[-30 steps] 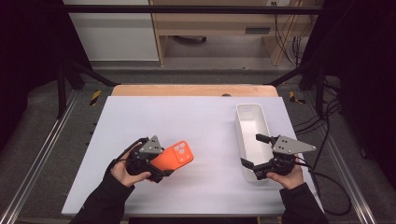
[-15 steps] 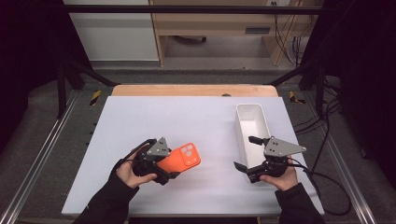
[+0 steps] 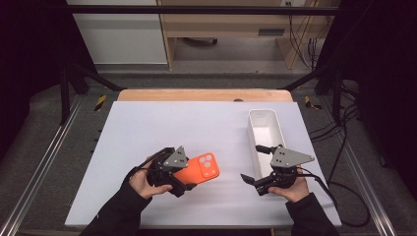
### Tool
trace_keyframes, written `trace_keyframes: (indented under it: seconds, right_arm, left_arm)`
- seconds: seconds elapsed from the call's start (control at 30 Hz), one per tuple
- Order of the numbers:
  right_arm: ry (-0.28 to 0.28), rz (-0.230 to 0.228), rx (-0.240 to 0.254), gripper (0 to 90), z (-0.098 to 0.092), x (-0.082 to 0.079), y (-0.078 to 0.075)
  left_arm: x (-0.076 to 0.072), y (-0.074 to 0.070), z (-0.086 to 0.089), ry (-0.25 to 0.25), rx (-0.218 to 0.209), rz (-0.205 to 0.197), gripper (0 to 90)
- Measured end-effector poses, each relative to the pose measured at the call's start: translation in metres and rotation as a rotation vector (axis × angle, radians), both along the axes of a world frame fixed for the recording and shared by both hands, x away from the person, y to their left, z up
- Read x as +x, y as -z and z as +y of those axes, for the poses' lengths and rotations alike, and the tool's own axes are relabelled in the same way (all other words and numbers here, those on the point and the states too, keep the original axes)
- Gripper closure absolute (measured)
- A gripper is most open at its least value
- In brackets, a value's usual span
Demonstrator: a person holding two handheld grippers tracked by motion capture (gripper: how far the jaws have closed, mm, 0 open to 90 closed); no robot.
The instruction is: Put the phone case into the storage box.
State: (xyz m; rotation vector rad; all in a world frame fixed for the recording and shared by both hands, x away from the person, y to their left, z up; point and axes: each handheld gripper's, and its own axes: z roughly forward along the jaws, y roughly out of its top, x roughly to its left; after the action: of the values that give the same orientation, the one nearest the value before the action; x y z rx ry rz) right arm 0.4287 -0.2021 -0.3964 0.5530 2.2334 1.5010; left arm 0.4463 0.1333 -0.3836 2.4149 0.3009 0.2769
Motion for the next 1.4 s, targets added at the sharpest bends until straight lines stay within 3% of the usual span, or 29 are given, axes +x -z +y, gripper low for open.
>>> trace_keyframes:
  seconds: [0.6, 1.4]
  right_arm:
    - [-0.063, -0.006, -0.060, 1.2, 0.027, 0.001, -0.001]
    - [-0.136, -0.055, -0.158, 2.4, 0.048, -0.008, -0.006]
  left_arm:
    - [0.005, -0.001, -0.003, 0.026, 0.004, -0.008, 15.4]
    - [0.007, -0.005, -0.014, 0.111, 0.015, -0.011, 15.5]
